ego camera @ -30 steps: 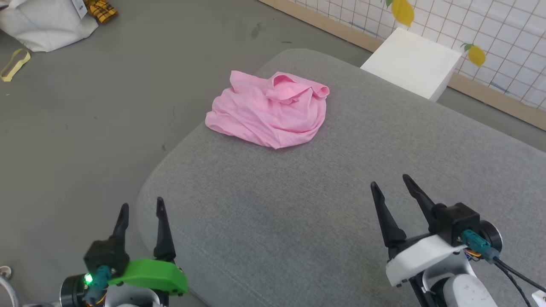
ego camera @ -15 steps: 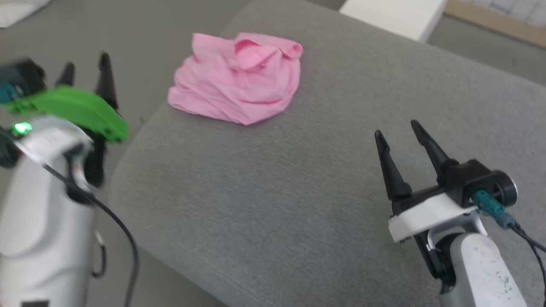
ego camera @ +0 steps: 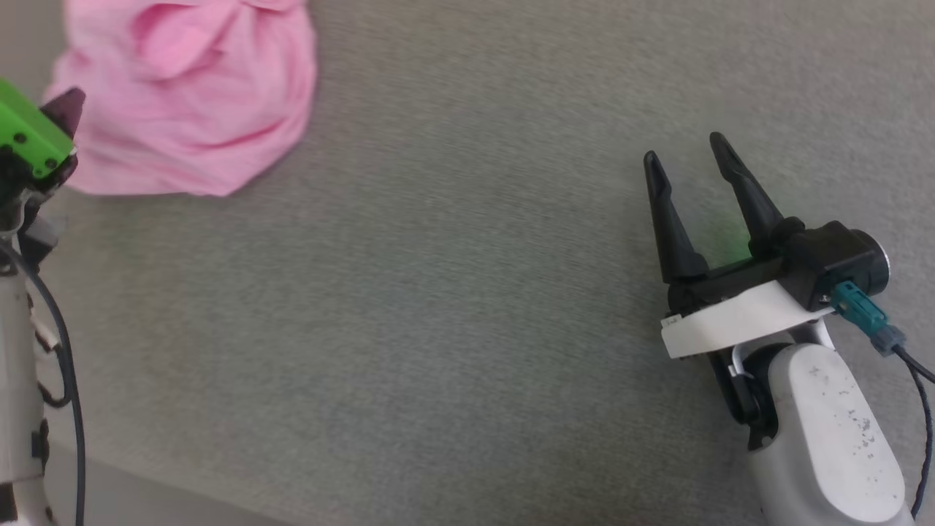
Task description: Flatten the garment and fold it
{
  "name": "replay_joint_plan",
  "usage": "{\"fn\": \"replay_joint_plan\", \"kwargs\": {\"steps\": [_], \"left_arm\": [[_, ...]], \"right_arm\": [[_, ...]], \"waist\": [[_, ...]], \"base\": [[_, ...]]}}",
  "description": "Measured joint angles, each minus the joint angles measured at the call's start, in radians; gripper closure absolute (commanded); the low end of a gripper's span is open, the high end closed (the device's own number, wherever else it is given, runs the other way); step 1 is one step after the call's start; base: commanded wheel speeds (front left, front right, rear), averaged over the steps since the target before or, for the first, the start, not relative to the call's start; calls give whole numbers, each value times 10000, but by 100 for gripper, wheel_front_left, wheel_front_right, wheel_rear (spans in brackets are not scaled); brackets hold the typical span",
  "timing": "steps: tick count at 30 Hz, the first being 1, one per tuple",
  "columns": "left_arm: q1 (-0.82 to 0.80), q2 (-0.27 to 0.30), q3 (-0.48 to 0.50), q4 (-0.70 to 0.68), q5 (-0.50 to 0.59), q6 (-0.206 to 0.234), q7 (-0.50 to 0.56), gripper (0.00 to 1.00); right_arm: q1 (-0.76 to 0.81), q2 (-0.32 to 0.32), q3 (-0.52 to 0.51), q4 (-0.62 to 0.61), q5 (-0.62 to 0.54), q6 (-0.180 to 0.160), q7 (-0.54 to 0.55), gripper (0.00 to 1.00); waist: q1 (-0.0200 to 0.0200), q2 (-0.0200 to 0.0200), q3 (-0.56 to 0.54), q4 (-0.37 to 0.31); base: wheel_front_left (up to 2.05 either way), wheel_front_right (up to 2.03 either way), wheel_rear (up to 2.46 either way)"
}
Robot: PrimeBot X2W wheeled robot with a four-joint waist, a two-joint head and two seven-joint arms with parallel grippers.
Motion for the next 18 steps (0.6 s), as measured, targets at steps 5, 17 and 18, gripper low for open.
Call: {"fn": "replay_joint_plan", "kwargs": {"steps": [5, 17, 18], "left_arm": [[1088, 109, 102, -596, -194, 932, 1329, 0], [2090, 196, 823, -1703, 15, 924, -464, 100], [2085, 192, 811, -1699, 201, 709, -1120, 100]], "right_arm": [[-184, 8, 48, 332, 104, 2, -305, 0], [-568, 125, -17, 961, 249, 6, -669, 0], [-539, 94, -59, 1068, 295, 6, -671, 0]], "waist": [[-2, 0, 669, -734], [-3, 1, 706, -1513], [-3, 1, 585, -1530]], "base": [[0, 0, 0], [0, 0, 0], [0, 0, 0]]}}
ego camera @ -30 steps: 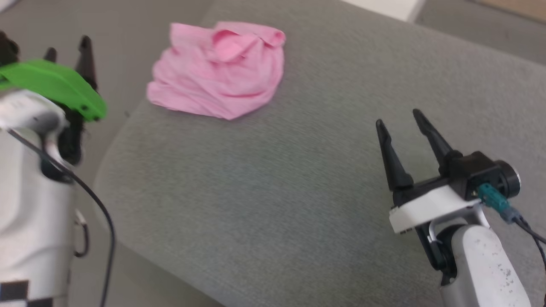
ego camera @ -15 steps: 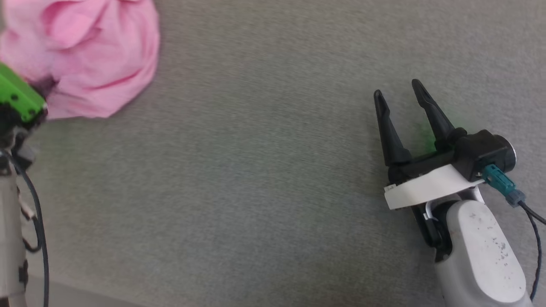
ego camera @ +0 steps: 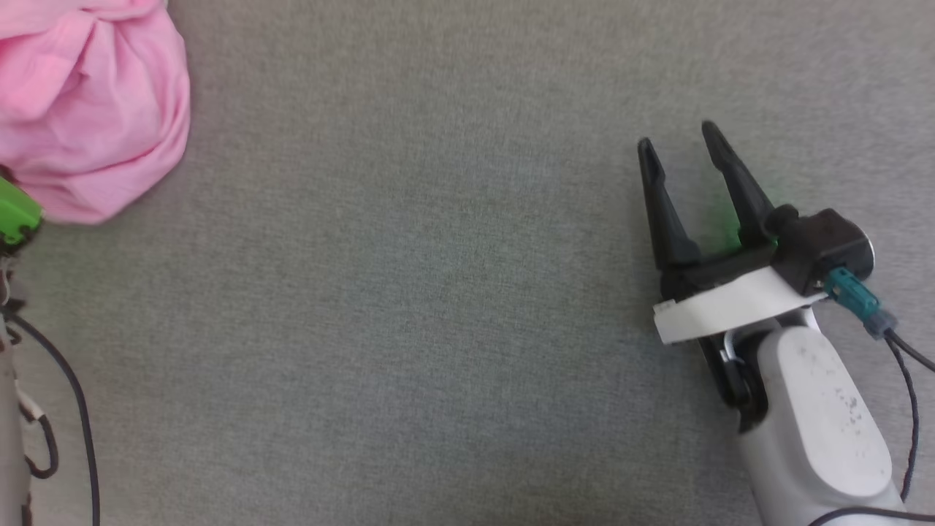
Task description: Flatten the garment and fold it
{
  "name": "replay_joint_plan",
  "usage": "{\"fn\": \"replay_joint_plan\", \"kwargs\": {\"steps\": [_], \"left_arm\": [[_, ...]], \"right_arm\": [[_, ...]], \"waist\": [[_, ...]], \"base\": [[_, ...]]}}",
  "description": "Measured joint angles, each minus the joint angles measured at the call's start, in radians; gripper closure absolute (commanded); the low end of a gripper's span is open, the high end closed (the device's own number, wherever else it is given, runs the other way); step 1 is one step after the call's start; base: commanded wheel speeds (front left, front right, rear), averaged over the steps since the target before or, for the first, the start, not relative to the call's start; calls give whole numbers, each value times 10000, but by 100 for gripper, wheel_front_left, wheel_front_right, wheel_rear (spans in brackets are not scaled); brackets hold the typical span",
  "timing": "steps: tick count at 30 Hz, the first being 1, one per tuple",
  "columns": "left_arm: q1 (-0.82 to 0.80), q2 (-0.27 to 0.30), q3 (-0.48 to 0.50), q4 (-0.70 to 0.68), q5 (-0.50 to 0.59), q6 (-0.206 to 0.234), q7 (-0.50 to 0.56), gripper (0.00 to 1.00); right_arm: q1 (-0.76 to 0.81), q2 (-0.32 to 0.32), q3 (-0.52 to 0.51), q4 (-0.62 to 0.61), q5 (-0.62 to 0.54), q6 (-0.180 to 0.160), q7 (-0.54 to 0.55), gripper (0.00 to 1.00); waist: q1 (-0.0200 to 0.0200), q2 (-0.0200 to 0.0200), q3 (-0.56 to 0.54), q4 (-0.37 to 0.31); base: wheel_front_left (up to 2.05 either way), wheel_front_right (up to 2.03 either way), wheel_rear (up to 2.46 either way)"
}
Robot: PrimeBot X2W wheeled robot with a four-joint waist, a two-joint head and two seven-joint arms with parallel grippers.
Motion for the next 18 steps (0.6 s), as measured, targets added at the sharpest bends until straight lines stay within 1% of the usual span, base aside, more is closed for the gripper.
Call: {"fn": "replay_joint_plan", "kwargs": {"steps": [1, 6, 8, 11, 15, 16, 18], "left_arm": [[-21, 31, 17, 50, 222, -207, -598, 100], [-384, 234, -54, 357, 836, -1072, -2731, 100], [-778, 385, -311, 424, 1104, -1488, -3461, 100], [-1356, 468, -800, 424, 1630, -1981, -4422, 100], [-2050, 345, -1618, 362, 2104, -2579, -5321, 100], [-2178, 270, -1799, 343, 2148, -2692, -5432, 100], [-2456, -56, -2247, 314, 2176, -2932, -5641, 100]], "right_arm": [[53, -31, -52, 123, 36, -2, -6, 0], [848, -86, -314, 523, 205, -2, -44, 0], [1169, -94, -470, 625, 251, -2, -65, 0], [1478, -94, -627, 729, 288, -2, -84, 0], [1856, -92, -757, 815, 374, -2, -84, 0], [1926, -92, -800, 823, 380, -2, -82, 0], [2113, -90, -878, 823, 385, -4, -79, 0]], "waist": [[0, 1, -141, -13], [0, 0, -980, -22], [0, 0, -1419, 14], [0, 0, -2051, 51], [-1, 0, -2881, 41], [-1, 0, -3050, 27], [-1, 0, -3462, -27]], "base": [[0, 0, 0], [0, 0, 0], [0, 0, 0], [0, 0, 0], [0, 0, 0], [0, 0, 0], [0, 0, 0]]}}
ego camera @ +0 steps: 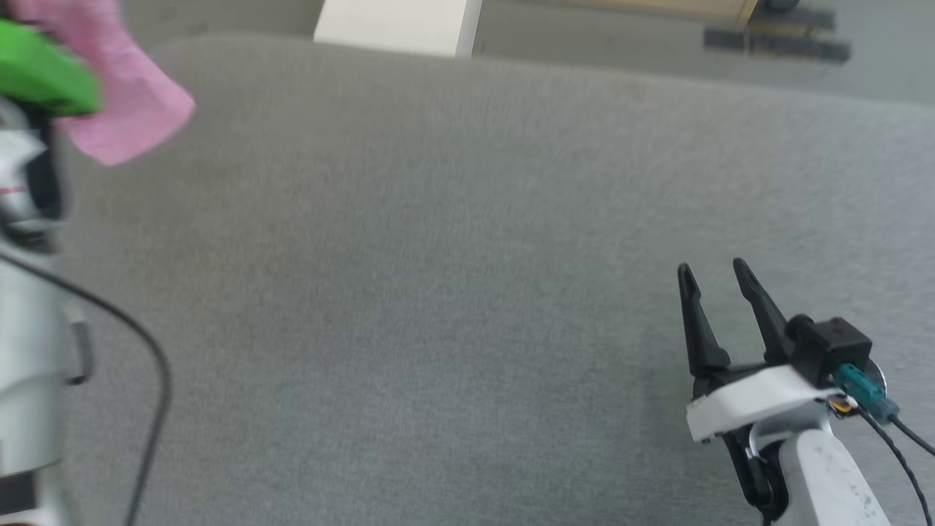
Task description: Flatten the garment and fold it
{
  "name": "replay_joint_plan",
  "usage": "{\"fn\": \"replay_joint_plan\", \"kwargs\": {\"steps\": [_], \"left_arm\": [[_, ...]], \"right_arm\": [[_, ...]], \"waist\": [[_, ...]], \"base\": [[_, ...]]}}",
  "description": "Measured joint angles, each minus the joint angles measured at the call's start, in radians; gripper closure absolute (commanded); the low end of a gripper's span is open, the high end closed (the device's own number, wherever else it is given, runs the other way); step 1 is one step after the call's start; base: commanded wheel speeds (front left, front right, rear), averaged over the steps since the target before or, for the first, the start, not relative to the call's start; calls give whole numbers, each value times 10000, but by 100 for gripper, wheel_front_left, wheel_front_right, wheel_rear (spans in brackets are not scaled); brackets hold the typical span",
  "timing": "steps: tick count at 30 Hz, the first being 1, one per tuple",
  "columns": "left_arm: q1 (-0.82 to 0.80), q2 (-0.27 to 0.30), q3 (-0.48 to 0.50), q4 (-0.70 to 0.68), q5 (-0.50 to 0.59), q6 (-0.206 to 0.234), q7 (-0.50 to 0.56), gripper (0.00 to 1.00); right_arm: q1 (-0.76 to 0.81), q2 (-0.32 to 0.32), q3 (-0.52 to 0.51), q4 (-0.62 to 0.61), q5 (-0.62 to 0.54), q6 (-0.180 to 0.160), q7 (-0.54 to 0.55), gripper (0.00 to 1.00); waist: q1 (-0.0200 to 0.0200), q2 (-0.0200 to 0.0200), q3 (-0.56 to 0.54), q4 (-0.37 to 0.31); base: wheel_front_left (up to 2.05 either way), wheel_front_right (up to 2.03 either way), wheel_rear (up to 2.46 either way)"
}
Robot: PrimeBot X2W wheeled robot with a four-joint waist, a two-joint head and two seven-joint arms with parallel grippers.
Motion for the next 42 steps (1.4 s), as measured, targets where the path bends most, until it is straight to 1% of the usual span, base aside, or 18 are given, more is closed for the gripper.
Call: {"fn": "replay_joint_plan", "kwargs": {"steps": [2, 5, 8, 14, 16, 20, 26, 31, 33, 34, 35, 36, 39, 42], "left_arm": [[-186, -397, -460, -13, 50, -213, -125, 100], [-371, -1139, -1143, 48, 40, -497, -197, 100], [-422, -1801, -1860, 236, 44, -771, -192, 100], [-359, -2966, -3095, 938, 36, -1087, -6, 100], [-237, -3246, -3417, 1298, 35, -1141, 79, 100], [361, -3615, -4226, 2366, 13, -1221, 769, 100], [1369, -3858, -5528, 4324, -140, -1498, 2773, 100], [1749, -3977, -6082, 5578, -606, -1710, 4577, 100], [1710, -3992, -6059, 5630, -872, -1751, 4926, 100], [1694, -3992, -6004, 5588, -949, -1751, 4903, 53], [1705, -3985, -5940, 5511, -963, -1749, 4681, 0], [1721, -3992, -5887, 5438, -965, -1726, 4374, 0], [1772, -4034, -5620, 5108, -963, -1542, 3016, 0], [1782, -4006, -5062, 4374, -886, -1193, 777, 0]], "right_arm": [[146, -2, -81, -38, -2, 2, 23, 0], [303, -4, -148, -136, -23, 2, 173, 0], [406, -4, -163, -357, -48, 2, 332, 0], [535, -4, -132, -773, -48, 0, 617, 0], [540, -6, -92, -865, -48, 0, 694, 0], [554, -8, -19, -938, -48, 0, 761, 0], [555, -12, 171, -1024, -33, 0, 796, 0], [555, -17, 209, -1030, -31, 0, 796, 0], [555, -17, 201, -1032, -31, 0, 796, 0], [556, -17, 190, -1032, -31, 0, 794, 0], [556, -17, 165, -1028, -33, 0, 794, 0], [558, -17, 148, -1020, -33, 0, 794, 0], [568, -19, 151, -1012, -35, 0, 805, 0], [623, -15, 173, -1045, -40, 0, 836, 0]], "waist": [[0, 0, -349, -72], [0, 0, -828, -236], [0, 0, -1171, -510], [0, 0, -1479, -1287], [0, 0, -1476, -1557], [0, 0, -1417, -2086], [0, -1, -1250, -2782], [0, -1, -1074, -3251], [0, -1, -1009, -3355], [0, -1, -968, -3383], [0, -1, -943, -3386], [0, -1, -938, -3373], [0, -1, -981, -3282], [0, -1, -1100, -3086]], "base": [[0, 0, 0], [0, 0, 0], [0, 0, 0], [0, 0, 0], [0, 0, 0], [0, 0, 0], [0, 0, 0], [0, 0, 0], [0, 0, 0], [0, 0, 0], [0, 0, 0], [0, 0, 0], [0, 0, 0], [0, 0, 0]]}}
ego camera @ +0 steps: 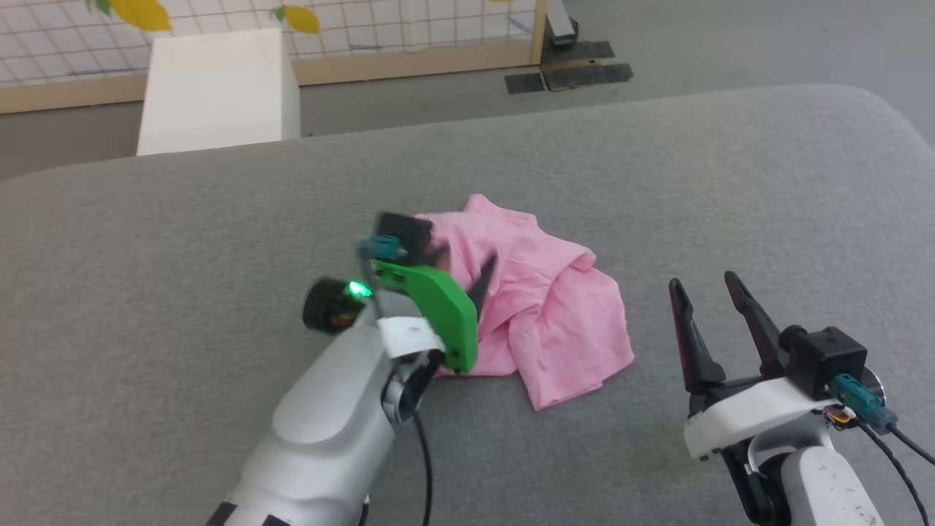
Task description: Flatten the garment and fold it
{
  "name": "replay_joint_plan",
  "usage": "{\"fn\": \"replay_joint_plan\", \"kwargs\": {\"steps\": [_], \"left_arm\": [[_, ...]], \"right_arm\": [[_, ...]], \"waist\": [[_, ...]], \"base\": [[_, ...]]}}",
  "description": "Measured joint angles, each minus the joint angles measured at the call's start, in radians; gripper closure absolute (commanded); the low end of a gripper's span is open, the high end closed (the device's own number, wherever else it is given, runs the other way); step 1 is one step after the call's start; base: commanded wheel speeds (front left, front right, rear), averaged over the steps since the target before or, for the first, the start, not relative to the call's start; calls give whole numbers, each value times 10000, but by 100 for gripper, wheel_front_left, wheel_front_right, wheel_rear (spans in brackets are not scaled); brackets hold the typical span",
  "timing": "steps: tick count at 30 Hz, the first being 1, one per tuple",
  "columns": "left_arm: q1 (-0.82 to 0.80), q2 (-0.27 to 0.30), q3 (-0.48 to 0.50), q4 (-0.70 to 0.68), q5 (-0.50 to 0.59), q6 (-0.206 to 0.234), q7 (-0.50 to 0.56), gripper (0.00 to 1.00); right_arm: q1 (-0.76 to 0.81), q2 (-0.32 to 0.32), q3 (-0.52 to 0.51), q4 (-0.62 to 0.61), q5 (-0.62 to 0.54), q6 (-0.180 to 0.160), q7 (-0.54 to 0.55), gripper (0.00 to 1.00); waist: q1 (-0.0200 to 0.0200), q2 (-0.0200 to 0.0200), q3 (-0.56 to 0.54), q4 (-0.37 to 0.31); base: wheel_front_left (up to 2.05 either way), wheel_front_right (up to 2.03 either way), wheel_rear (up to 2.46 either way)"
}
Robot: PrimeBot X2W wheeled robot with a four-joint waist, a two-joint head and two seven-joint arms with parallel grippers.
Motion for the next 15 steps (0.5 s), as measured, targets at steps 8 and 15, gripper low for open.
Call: {"fn": "replay_joint_plan", "kwargs": {"steps": [8, 15], "left_arm": [[836, 681, 1210, -1770, 255, 439, -3542, 0], [3027, 1492, 3024, -4146, 1055, 834, -3712, 0]], "right_arm": [[150, 0, -148, -188, -23, 0, 98, 0], [337, 0, -284, -426, -86, 0, 221, 0]], "waist": [[0, 1, -335, 652], [0, 0, -572, 1220]], "base": [[0, 0, 0], [0, 0, 0]]}}
